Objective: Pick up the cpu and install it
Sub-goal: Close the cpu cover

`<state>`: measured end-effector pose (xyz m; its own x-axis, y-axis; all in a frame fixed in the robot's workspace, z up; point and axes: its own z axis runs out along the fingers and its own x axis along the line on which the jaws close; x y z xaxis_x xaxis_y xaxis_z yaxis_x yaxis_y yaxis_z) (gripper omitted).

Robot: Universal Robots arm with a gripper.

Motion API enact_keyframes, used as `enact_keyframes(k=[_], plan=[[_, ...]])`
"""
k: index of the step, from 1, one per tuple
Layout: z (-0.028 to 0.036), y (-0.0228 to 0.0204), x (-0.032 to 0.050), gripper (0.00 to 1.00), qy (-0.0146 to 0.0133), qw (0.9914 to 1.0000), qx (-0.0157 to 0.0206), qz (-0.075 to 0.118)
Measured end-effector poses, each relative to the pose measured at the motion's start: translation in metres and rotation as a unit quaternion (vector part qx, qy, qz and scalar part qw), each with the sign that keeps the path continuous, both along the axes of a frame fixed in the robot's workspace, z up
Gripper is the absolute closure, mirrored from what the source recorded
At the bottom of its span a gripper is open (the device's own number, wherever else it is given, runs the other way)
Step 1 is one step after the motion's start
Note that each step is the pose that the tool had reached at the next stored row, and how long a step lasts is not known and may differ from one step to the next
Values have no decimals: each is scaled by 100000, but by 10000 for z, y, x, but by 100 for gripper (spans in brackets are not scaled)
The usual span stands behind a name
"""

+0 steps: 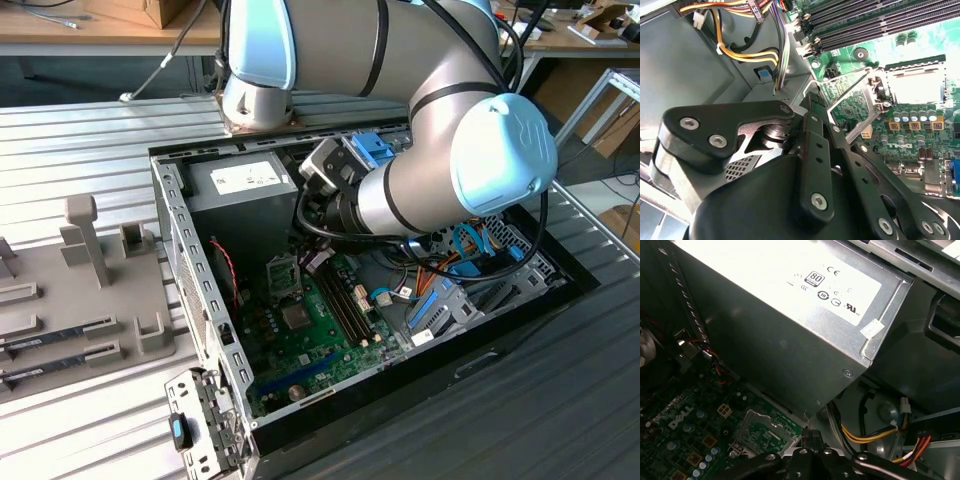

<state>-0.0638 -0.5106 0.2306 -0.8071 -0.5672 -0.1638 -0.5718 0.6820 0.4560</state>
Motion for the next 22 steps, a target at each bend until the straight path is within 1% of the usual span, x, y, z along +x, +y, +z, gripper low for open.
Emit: enact_keyframes(k=[8, 11, 22], plan=[[43, -34, 0, 89, 0, 100000, -1, 1], [50, -44, 0, 89, -1, 100000, 1, -1], [51, -81, 0, 89, -2, 100000, 5, 1]])
